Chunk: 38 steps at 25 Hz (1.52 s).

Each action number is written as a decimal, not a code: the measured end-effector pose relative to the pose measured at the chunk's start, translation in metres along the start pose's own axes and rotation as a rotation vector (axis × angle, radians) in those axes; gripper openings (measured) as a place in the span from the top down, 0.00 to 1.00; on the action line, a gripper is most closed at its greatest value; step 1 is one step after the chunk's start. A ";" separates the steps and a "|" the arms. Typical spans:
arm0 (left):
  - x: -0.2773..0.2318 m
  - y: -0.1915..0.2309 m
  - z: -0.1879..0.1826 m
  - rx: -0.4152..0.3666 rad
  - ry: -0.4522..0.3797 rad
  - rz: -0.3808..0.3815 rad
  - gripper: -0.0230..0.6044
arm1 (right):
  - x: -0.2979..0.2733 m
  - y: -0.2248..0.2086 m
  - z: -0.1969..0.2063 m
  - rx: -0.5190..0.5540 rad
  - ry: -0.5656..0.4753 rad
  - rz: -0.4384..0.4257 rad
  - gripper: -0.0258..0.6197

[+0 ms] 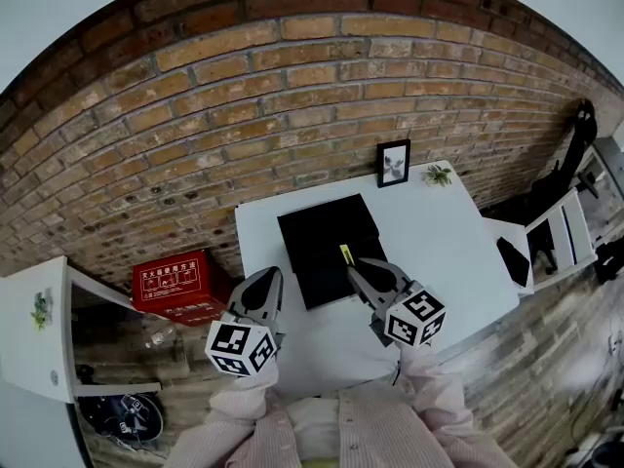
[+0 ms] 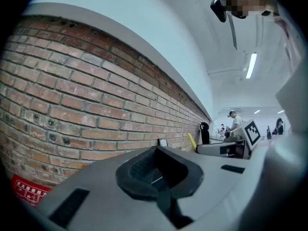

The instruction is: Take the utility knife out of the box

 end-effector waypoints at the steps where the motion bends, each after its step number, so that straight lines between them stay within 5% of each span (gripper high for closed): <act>1: 0.002 0.000 -0.002 -0.004 -0.006 -0.001 0.98 | 0.002 0.001 -0.003 0.000 -0.017 0.010 0.88; 16: 0.036 0.001 -0.029 -0.039 -0.089 -0.040 0.98 | 0.053 0.011 -0.039 -0.002 -0.228 0.175 0.88; 38: 0.058 -0.001 -0.040 -0.080 -0.140 -0.098 0.98 | 0.081 0.025 -0.047 0.057 -0.285 0.291 0.88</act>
Point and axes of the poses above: the fingertips, and each gripper's own axes: x backward along the fingers, y to its left, z out of its underside, the point moved 5 cm from there along x, backward along the fingers, and after that the axes turned 7 degrees about -z, right-handed, at the moved point
